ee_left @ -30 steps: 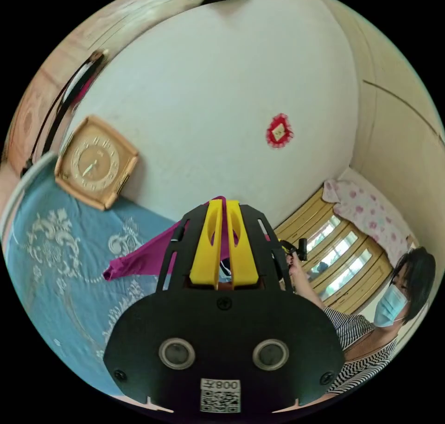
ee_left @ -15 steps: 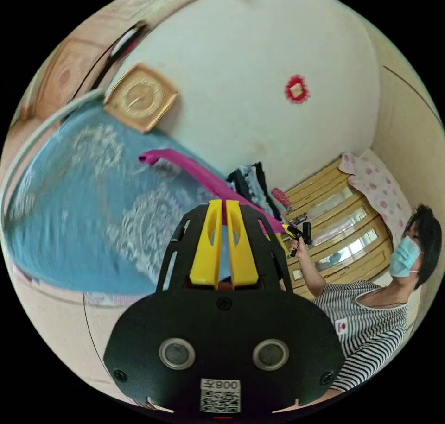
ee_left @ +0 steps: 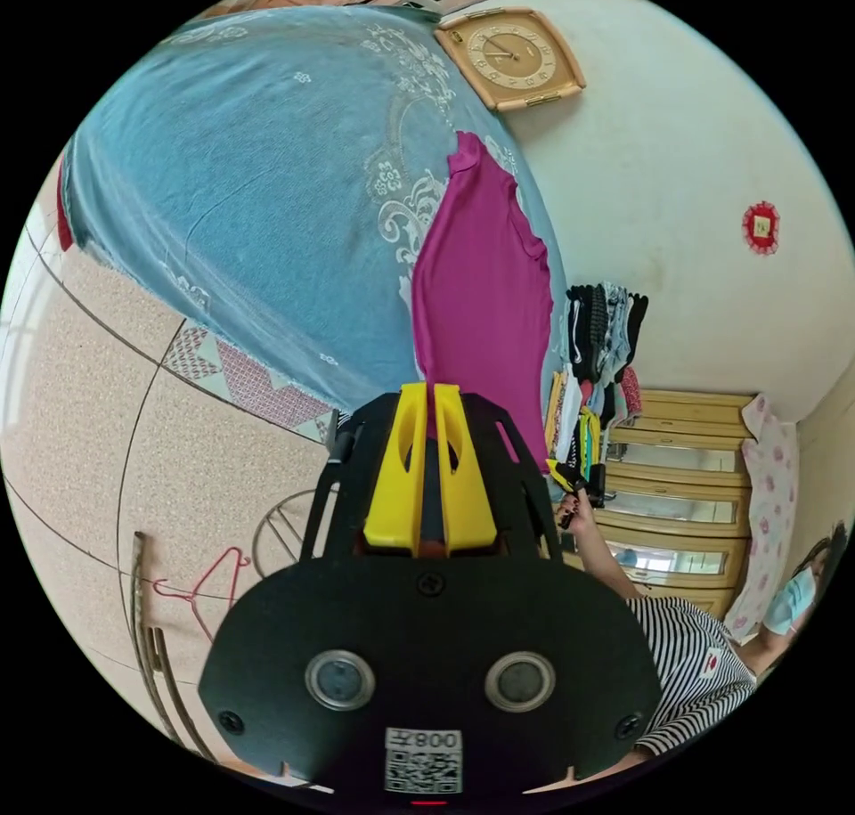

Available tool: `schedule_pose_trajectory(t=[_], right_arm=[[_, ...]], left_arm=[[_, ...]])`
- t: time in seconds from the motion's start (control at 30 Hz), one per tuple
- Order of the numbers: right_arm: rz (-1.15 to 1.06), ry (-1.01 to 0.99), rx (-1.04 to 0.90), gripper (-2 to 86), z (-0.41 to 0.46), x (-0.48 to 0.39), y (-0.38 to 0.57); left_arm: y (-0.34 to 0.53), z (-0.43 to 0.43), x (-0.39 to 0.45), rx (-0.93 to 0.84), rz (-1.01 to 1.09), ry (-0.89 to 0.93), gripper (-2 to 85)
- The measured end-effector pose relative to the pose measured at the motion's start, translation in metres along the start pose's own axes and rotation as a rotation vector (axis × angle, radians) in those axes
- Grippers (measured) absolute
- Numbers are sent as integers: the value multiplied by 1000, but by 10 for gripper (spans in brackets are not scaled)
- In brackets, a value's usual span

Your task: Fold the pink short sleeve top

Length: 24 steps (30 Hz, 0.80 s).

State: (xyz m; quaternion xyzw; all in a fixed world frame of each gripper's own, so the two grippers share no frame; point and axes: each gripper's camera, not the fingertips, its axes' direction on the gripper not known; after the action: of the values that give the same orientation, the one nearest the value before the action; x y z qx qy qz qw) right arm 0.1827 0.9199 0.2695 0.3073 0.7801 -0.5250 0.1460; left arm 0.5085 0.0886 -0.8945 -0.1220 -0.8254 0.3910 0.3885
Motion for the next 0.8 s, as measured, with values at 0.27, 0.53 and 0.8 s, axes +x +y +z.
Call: schedule_pose_trajectory(t=[0.27, 0.53, 0.8], right_arm=[[104, -46, -6, 4, 44, 21, -22], [175, -130, 76, 0, 55, 36, -30], [-118, -7, 182, 0, 49, -66, -136]], left_arm=[[-15, 42, -21, -25, -107, -77, 19], [-32, 53, -34, 54, -172, -118, 9], [-115, 85, 26, 94, 69, -60, 2]])
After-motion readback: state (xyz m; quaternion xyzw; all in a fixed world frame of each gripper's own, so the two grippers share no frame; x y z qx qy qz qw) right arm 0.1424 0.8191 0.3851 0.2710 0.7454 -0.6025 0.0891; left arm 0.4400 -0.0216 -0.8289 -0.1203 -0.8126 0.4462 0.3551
